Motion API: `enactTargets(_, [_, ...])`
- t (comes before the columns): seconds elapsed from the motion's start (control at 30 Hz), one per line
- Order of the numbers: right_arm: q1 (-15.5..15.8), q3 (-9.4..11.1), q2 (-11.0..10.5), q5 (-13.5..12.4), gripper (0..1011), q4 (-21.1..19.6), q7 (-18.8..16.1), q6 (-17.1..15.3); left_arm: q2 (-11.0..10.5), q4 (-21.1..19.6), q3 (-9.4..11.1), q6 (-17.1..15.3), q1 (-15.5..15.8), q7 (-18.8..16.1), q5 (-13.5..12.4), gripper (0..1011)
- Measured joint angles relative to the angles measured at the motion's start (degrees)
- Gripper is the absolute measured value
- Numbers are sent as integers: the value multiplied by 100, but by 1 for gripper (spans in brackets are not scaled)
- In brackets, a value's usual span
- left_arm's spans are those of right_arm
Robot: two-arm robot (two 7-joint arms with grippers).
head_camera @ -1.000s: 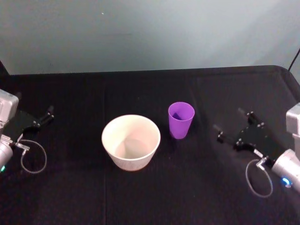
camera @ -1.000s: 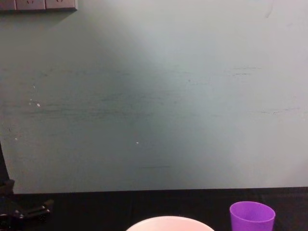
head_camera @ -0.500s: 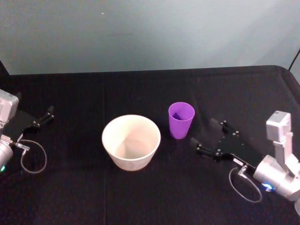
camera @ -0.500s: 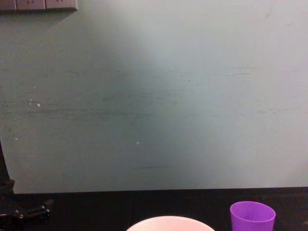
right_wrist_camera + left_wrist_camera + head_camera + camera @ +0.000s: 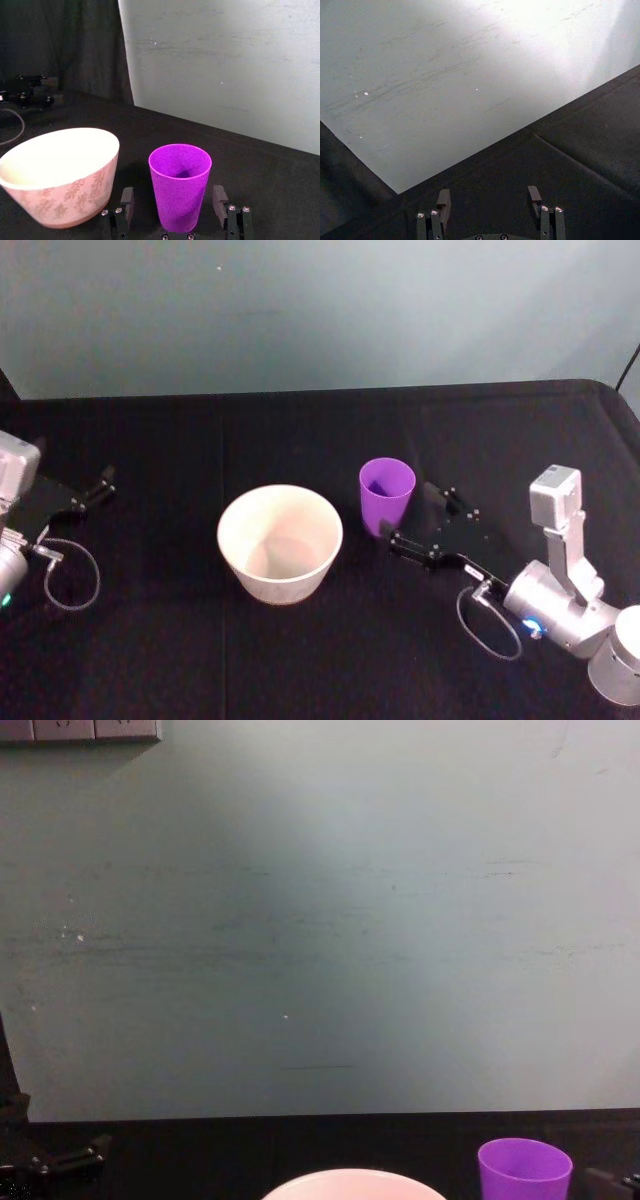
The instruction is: Pick up the cup and pour the mung beans from the cup into the bowl.
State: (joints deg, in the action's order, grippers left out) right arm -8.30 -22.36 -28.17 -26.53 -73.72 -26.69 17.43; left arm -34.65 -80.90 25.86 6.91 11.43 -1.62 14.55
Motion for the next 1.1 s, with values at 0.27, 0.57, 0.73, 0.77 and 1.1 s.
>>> enactTargets(0.27, [-126,60,279,221,1003,146,130,-7,0,0,0,0,0,0,0,1000])
enactTargets(0.57, [-251,129,448,338,1003,294,158,-115,0,0,0,0,0,0,0,1000])
enactTargets(0.73, [-318,163,520,360,1003,371,101,-174,0,0,0,0,0,0,0,1000])
enactTargets(0.77, [-336,172,543,370,1003,395,82,-183,0,0,0,0,0,0,0,1000])
enactTargets(1.1, [-424,249,695,386,1003,526,-102,-289,0,0,0,0,0,0,0,1000])
